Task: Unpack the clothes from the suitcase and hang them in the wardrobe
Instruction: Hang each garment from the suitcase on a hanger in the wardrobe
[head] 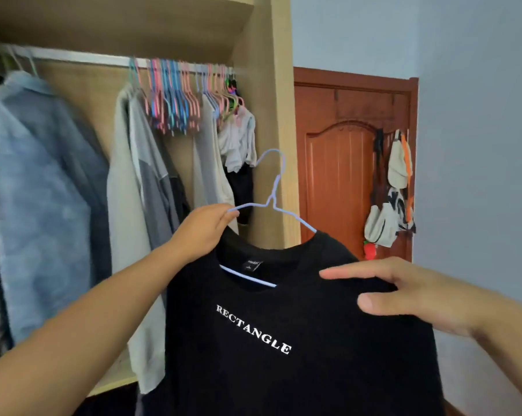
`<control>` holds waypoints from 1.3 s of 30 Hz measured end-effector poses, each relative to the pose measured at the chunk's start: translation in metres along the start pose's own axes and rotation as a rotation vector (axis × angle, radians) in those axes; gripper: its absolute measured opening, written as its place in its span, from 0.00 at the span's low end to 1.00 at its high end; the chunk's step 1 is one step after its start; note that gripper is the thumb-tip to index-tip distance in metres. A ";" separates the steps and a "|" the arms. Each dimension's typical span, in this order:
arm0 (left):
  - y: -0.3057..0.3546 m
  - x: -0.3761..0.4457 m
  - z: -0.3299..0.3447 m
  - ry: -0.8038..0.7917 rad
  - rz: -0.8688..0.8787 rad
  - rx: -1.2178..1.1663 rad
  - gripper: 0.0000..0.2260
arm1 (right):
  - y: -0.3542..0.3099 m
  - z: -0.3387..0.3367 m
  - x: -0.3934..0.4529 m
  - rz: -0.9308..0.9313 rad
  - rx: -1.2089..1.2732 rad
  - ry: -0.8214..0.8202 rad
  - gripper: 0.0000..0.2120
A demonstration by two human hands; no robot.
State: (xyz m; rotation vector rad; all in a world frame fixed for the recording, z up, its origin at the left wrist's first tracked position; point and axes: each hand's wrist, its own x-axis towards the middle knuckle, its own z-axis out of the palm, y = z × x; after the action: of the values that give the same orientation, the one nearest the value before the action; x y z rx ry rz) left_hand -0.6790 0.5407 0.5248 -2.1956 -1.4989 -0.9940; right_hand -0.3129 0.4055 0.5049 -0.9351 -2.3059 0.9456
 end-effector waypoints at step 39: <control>-0.368 -0.063 -0.238 -0.575 0.090 1.402 0.22 | -0.300 0.100 0.400 0.303 -0.883 0.455 0.27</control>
State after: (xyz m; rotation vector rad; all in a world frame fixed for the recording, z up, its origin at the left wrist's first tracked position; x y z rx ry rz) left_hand -1.1131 0.5064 0.6042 -1.3957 -1.4847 0.7004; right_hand -0.7617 0.5003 0.7286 -1.6632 -2.1716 -0.2670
